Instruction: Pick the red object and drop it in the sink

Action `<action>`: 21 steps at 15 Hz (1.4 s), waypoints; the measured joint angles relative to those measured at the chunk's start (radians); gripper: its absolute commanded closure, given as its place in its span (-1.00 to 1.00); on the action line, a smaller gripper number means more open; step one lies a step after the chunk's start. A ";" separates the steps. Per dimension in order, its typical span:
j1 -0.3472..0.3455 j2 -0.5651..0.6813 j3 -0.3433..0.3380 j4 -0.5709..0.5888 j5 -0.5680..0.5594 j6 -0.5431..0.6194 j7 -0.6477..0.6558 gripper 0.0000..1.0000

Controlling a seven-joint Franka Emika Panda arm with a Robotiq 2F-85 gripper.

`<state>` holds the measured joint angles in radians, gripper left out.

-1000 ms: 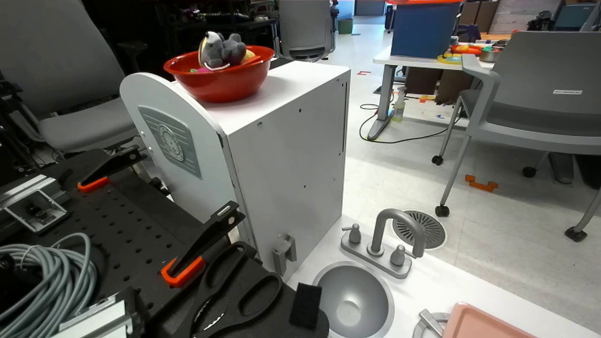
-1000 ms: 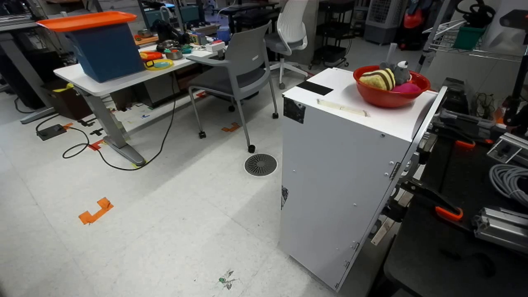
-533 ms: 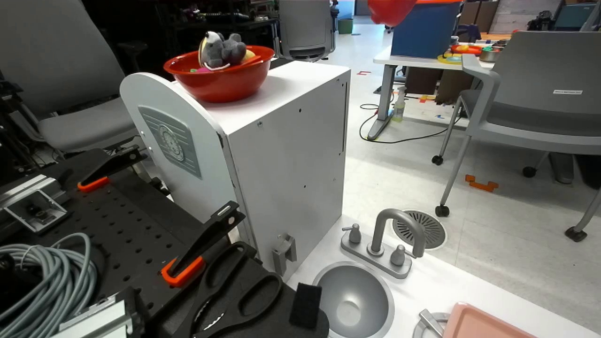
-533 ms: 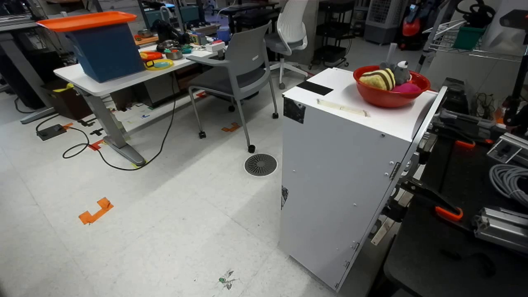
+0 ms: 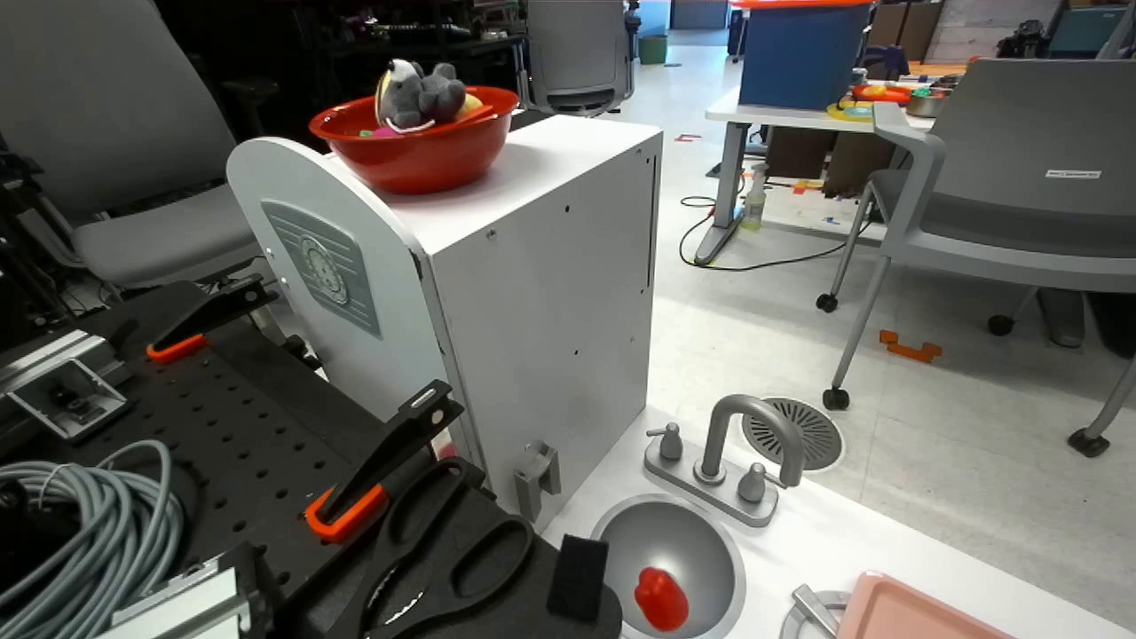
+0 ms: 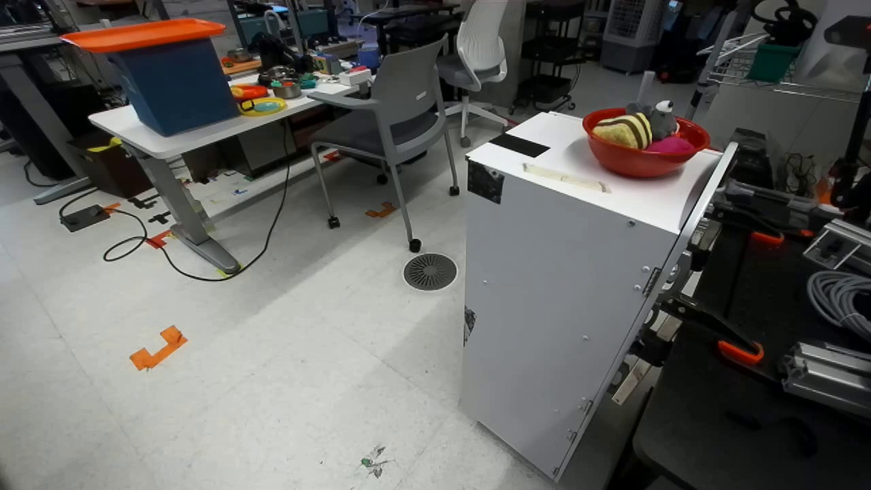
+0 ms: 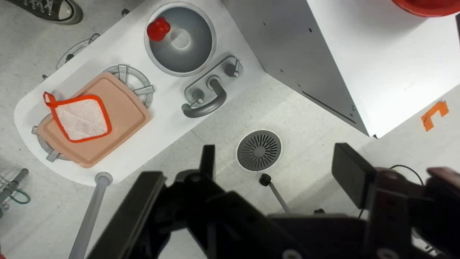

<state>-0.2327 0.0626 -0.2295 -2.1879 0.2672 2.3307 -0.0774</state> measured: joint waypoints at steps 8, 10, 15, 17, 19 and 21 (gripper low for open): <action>0.001 -0.007 0.003 -0.047 0.054 0.006 -0.029 -1.00; 0.000 -0.013 0.003 -0.076 0.089 0.015 -0.057 -1.00; 0.005 -0.073 0.005 -0.164 0.119 0.050 -0.114 -1.00; 0.011 -0.120 0.005 -0.204 0.118 0.052 -0.119 -1.00; 0.018 -0.182 0.005 -0.246 0.114 0.052 -0.119 -1.00; 0.025 -0.250 0.005 -0.289 0.108 0.052 -0.116 -1.00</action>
<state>-0.2074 -0.1874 -0.2241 -2.4770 0.3757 2.3827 -0.1933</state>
